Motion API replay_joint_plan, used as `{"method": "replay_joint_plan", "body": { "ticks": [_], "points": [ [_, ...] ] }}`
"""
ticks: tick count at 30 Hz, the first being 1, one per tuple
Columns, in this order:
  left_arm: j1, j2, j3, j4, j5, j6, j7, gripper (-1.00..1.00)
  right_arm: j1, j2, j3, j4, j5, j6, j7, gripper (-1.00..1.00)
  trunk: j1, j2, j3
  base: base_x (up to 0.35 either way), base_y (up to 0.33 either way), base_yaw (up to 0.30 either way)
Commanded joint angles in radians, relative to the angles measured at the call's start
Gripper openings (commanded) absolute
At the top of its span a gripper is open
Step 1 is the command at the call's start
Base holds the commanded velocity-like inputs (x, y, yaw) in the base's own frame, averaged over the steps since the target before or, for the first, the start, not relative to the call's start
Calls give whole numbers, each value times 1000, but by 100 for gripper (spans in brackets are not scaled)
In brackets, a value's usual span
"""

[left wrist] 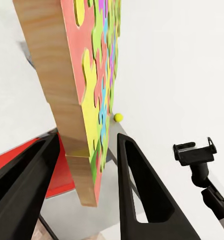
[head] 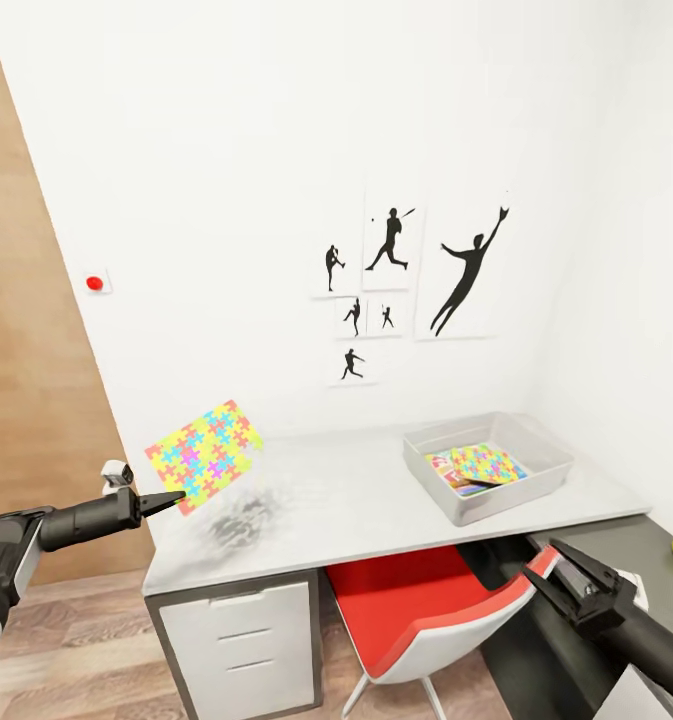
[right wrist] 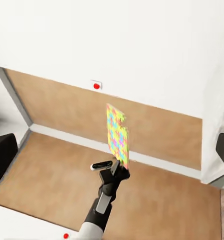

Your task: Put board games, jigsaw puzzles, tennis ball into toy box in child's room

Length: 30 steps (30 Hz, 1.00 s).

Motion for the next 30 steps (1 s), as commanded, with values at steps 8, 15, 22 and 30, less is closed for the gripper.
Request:
{"method": "replay_joint_plan", "body": {
  "ticks": [8,15,22,30],
  "points": [
    [0,-2,-1,0,-1,11,-4,-100,10,1,-56,-100,5,-53,100,100,0,-1,11,0,0,0],
    [0,-3,-1,0,-1,10,-4,-100,15,1,-62,-132,6,-72,125,100,0,-1,13,0,0,0],
    [0,-3,-1,0,-1,10,-4,-100,16,2,-117,-151,52,-74,120,100,0,-1,13,0,0,0],
    [-1,-2,-1,0,-1,10,-4,-100,16,3,-131,-160,75,-74,141,100,0,-1,15,0,0,-35]
  ]
}}
